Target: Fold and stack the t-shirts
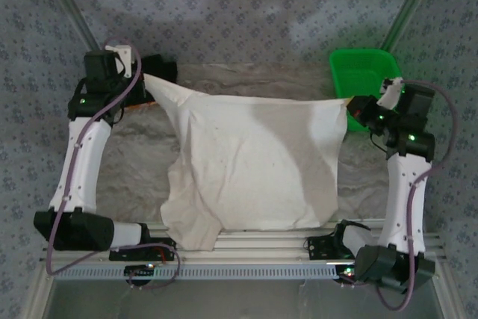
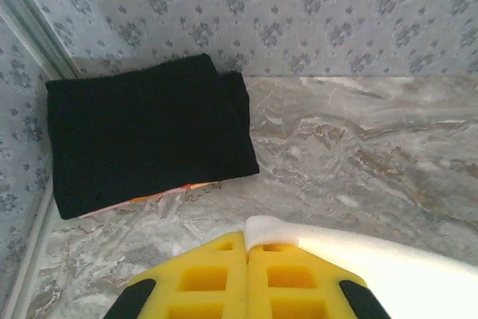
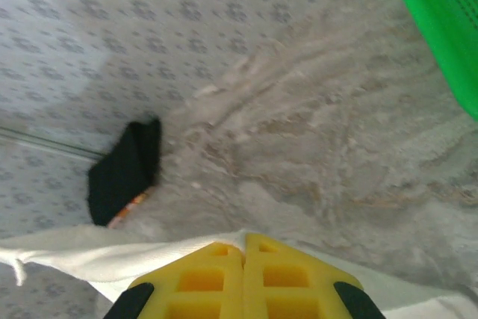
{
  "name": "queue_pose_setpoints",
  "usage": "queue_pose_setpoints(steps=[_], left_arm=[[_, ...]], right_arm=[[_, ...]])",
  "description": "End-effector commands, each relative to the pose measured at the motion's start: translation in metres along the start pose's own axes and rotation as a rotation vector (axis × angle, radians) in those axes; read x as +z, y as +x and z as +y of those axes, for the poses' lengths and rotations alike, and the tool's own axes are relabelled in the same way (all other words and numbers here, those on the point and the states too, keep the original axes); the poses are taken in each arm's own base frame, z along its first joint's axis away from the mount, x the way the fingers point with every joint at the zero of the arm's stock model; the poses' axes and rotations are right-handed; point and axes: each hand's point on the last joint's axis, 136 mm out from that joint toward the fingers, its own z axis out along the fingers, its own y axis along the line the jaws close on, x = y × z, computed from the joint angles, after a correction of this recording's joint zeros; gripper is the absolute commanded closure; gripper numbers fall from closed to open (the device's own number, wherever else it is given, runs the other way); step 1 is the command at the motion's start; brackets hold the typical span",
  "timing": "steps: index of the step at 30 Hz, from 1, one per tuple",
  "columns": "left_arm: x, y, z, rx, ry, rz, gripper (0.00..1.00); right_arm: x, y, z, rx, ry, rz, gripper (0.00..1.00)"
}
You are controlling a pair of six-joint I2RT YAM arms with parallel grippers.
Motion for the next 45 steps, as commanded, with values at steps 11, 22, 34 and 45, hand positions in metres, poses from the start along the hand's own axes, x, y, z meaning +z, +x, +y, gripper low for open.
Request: queue_pose_setpoints(steps=[11,22,34,45], left_arm=[[0.130,0.016,0.015,0.093,-0.075,0.133,1.00],[0.084,-0.027,0.035,-0.013,-0.173,0.034,1.00],[-0.141,-0.112,0.061,-0.132,-0.323,-0.392,1.00],[-0.302,-0.153,0.055,-0.078,-0.337,-0.688,1.00]], right_arm=[[0.127,-0.033,-0.118,-0.235,0.468,0.141,1.00],[0.106,-0.072,-0.071,-0.285,0.404,0.004,1.00],[-0.016,-0.054,0.080,-0.173,-0.081,-0.101,1.00],[-0.124,-0.033,0.175,-0.177,-0.352,-0.131,1.00]])
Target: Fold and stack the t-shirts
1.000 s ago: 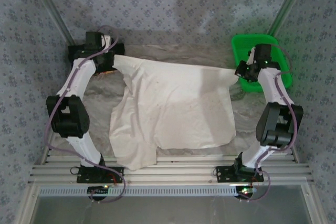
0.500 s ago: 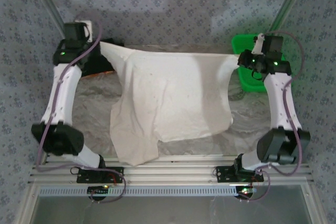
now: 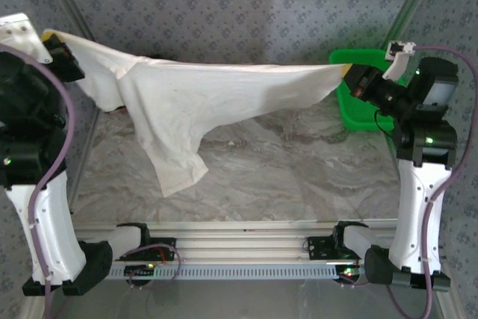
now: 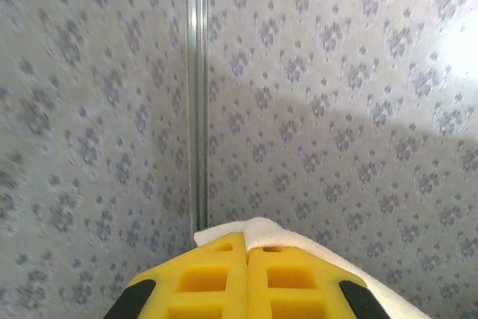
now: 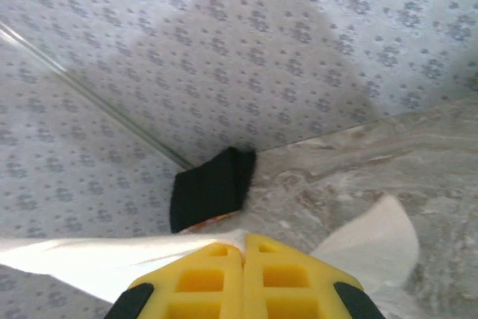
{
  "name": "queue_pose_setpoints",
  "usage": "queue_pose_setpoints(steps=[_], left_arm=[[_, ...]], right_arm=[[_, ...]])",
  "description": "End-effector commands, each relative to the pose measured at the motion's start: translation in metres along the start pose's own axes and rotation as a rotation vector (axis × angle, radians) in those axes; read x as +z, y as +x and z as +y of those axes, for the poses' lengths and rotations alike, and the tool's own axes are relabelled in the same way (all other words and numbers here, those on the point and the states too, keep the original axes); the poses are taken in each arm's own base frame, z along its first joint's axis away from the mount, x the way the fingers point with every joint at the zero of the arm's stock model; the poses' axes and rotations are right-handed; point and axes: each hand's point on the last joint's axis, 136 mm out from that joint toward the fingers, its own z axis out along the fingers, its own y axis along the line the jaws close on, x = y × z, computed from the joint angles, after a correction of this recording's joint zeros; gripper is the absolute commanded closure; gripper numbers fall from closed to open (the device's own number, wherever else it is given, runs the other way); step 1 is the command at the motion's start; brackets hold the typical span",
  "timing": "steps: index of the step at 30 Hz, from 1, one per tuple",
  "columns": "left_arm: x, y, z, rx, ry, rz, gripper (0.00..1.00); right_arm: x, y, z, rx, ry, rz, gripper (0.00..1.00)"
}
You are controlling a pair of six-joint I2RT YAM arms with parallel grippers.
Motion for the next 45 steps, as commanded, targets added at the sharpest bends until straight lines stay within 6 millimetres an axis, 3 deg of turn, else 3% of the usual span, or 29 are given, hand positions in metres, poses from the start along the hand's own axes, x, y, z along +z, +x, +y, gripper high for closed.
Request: queue_pose_setpoints(steps=[1,3,6,11,17,23,25,30,32,35,40,45], left_arm=[[-0.014,-0.024,0.007,0.058,-0.016,-0.052,1.00],[-0.010,-0.029,-0.003,0.085,0.028,-0.063,1.00],[0.008,-0.019,-0.024,0.118,0.109,-0.037,1.00],[0.050,0.039,-0.055,0.181,0.189,0.104,1.00],[0.111,0.170,-0.075,0.234,0.208,0.354,1.00],[0.171,0.326,-0.092,0.270,0.223,0.624,1.00],[0.190,0.366,-0.095,0.278,0.217,0.695,1.00],[0.229,0.452,-0.101,0.338,0.199,0.870,1.00],[0.244,0.473,-0.103,0.330,0.184,0.898,1.00],[0.259,0.488,-0.107,0.304,0.180,0.912,1.00],[0.266,0.508,-0.111,0.288,0.188,0.936,1.00],[0.266,0.490,-0.118,0.248,0.212,0.932,1.00]], right_arm=[[-0.023,0.004,0.027,0.024,-0.045,0.018,1.00],[-0.025,0.003,0.028,0.014,-0.043,0.017,1.00],[-0.019,0.008,0.014,0.016,0.000,0.040,1.00],[0.002,0.027,-0.029,0.036,0.100,0.121,1.00],[0.053,0.066,-0.118,0.054,0.257,0.237,1.00],[0.123,0.121,-0.245,0.041,0.469,0.434,1.00],[0.143,0.134,-0.278,0.004,0.539,0.502,1.00],[0.187,0.144,-0.332,-0.100,0.697,0.608,1.00],[0.202,0.144,-0.346,-0.126,0.739,0.623,1.00],[0.216,0.141,-0.359,-0.167,0.802,0.630,1.00],[0.232,0.149,-0.373,-0.200,0.837,0.668,1.00],[0.234,0.151,-0.375,-0.207,0.858,0.649,1.00]])
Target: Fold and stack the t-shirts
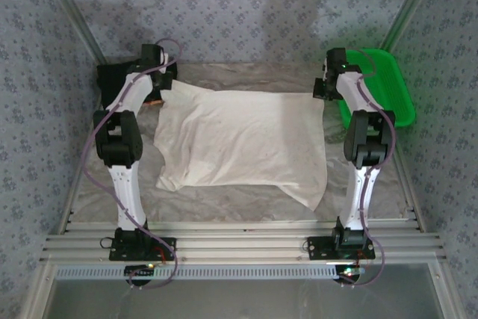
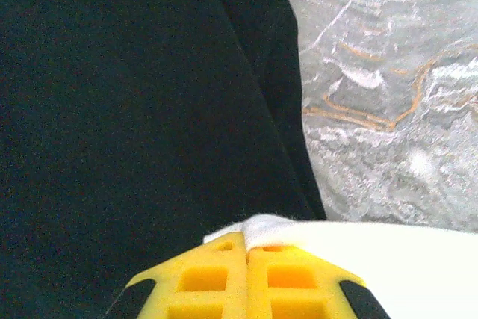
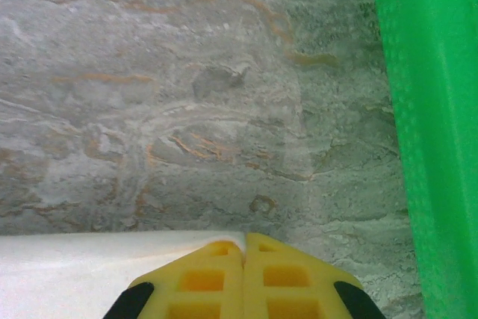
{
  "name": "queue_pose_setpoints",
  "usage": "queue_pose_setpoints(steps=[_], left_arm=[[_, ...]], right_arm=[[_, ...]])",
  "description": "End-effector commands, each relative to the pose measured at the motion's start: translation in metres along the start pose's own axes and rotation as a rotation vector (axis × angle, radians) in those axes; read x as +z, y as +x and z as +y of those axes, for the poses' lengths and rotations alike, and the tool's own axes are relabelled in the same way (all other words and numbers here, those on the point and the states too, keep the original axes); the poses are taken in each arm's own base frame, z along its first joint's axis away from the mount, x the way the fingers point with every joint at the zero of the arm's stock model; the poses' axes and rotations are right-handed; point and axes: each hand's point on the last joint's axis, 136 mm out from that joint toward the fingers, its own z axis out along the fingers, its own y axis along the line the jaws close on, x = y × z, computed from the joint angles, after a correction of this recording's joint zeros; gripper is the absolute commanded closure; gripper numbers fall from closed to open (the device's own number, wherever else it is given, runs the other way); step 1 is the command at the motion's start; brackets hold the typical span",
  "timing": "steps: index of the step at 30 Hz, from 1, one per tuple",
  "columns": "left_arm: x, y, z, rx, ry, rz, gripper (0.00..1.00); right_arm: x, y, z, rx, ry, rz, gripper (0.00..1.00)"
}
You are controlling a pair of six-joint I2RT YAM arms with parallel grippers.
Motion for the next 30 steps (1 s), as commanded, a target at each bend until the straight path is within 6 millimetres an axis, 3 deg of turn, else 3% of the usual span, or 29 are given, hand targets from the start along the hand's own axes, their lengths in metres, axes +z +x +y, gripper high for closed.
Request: queue_pose_setpoints(steps=[1,7,23,30], left_arm=[[-0.019,-0.015,0.004,-0.042,0.022,-0.022,1.00],[-0.050,-0.015,-0.003,-0.102,0.130,-0.025,1.00],[-0.090,0.094,-0.012,-0.284,0.226,0.135,1.00],[-0.089,0.141,-0.017,-0.323,0.232,0.226,1.00]], right_arm=[[-0.006,0.002,-0.013,-0.007,0.081,-0.012,1.00],[-0.027,0.009,-0.013,0.000,0.080,-0.056,1.00],[-0.037,0.058,-0.021,-0.003,0.078,-0.009,1.00],[-0.039,0.077,-0.025,-0.003,0.078,0.022,1.00]])
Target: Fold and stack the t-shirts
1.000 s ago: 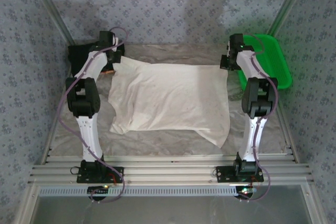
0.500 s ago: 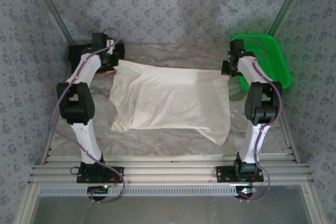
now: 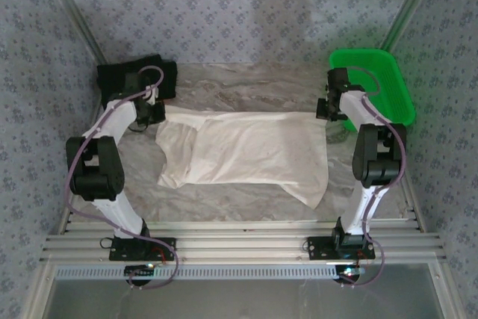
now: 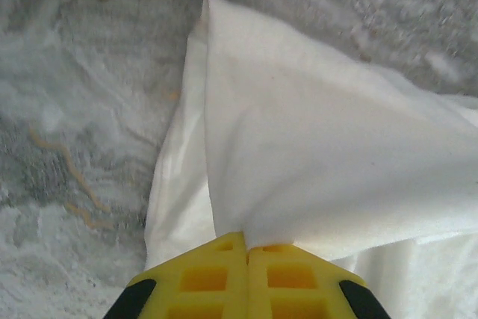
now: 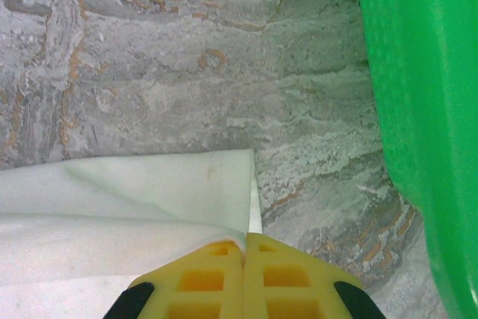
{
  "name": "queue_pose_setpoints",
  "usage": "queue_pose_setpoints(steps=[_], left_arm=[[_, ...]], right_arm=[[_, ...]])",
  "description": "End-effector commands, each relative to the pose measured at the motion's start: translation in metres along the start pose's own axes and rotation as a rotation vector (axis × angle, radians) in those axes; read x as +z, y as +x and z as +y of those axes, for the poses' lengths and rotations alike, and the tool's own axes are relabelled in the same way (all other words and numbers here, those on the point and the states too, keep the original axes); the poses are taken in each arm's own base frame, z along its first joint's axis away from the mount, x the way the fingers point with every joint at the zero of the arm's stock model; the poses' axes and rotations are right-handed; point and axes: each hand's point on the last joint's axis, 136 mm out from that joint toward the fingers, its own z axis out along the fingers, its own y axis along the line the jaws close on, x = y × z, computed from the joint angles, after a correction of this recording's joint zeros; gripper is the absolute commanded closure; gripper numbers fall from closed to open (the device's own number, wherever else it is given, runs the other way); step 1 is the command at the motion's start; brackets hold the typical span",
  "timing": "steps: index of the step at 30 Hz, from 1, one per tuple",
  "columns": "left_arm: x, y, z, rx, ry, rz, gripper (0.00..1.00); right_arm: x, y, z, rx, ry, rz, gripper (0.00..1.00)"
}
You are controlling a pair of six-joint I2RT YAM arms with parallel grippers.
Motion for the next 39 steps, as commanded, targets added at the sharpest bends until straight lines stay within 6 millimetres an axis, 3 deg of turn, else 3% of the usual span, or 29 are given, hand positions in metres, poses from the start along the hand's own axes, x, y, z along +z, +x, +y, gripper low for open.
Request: queue_pose_setpoints(steps=[1,10,18,30,39], left_arm=[[-0.007,0.009,-0.001,-0.038,0.024,-0.005,1.00],[-0.005,0.034,0.001,-0.060,0.033,0.038,1.00],[-0.024,0.038,-0.028,-0.103,0.182,0.066,1.00],[0.004,0.107,-0.011,-0.160,0.118,0.262,1.00],[-0.004,0.096,-0.026,-0.194,0.181,0.254,1.00]], right_arm=[[-0.012,0.002,-0.008,0.008,0.015,-0.020,1.00],[-0.011,0.025,-0.013,0.000,0.033,0.004,1.00],[-0.005,0.035,-0.014,-0.002,0.035,0.006,1.00],[0.009,0.047,-0.011,-0.011,0.036,0.037,1.00],[0.012,0.048,-0.011,-0.015,0.034,0.043,1.00]])
